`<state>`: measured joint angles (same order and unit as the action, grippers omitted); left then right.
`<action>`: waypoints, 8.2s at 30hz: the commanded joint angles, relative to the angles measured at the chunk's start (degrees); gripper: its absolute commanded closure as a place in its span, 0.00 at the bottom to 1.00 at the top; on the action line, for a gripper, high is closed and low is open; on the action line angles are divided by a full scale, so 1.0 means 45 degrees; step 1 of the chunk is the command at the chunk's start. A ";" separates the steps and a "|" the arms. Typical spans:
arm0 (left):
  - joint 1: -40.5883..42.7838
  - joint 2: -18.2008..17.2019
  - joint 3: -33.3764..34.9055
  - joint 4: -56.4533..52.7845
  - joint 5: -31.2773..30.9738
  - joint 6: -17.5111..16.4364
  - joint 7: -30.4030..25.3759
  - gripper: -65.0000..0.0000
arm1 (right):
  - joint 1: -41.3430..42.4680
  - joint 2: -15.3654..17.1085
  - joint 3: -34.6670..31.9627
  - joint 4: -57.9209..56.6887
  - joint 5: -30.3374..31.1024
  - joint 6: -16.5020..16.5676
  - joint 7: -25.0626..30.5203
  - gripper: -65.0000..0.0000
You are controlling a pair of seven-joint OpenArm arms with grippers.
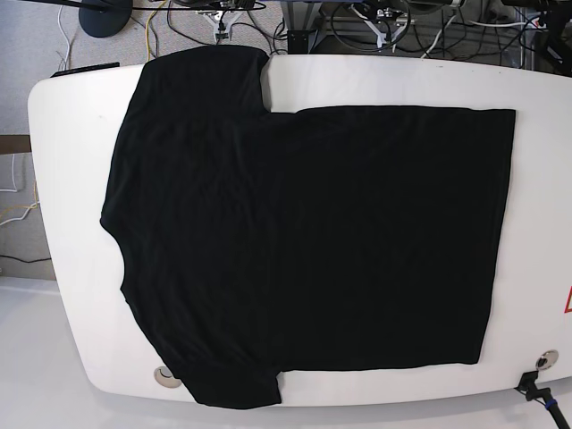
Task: Fold the T-shirt properly
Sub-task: 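Move both grippers down toward the shirt's shoulder corners, then grasp the black shirt's shoulder edges with left and right grippers, then hold the shoulder edges and pull them apart to stretch the shirt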
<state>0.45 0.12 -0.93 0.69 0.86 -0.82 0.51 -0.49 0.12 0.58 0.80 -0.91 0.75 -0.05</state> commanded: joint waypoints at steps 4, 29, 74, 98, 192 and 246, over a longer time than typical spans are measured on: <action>0.0056 0.0034 0.0097 0.0189 -0.0005 0.0006 -0.0105 0.96 | -0.0059 0.0051 0.0011 -0.0030 0.0029 0.0150 0.0092 0.98; 0.4537 -0.1042 0.0684 0.6814 -0.0072 -0.0191 -0.0214 0.94 | -0.2666 0.1741 -0.0155 0.2630 0.1537 0.0307 0.0115 0.96; 1.4441 -0.3493 0.0573 2.3092 0.0739 -0.0121 0.1316 1.00 | -1.3611 0.4563 0.3235 2.2210 0.2502 0.0683 -0.1431 1.00; 1.3097 -0.3867 -0.1350 2.7237 0.0219 -0.0468 0.1144 0.95 | -1.1161 0.4025 0.6130 2.5287 0.6728 0.2093 -0.3751 0.82; 0.9441 -0.4545 -1.1043 2.1734 -1.1687 -0.5630 0.6348 0.59 | -0.7355 0.2176 0.6547 2.0231 1.1744 0.6698 -1.0325 1.00; 0.6803 -0.5930 -0.7316 1.8556 -1.0566 -0.6207 0.7176 0.66 | -0.7330 0.1991 0.6402 2.0543 1.1627 0.6938 -1.0299 1.00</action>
<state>31.24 -25.45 -33.21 83.77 -46.15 -28.38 33.82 -32.88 8.67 29.17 92.58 52.56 32.05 -45.47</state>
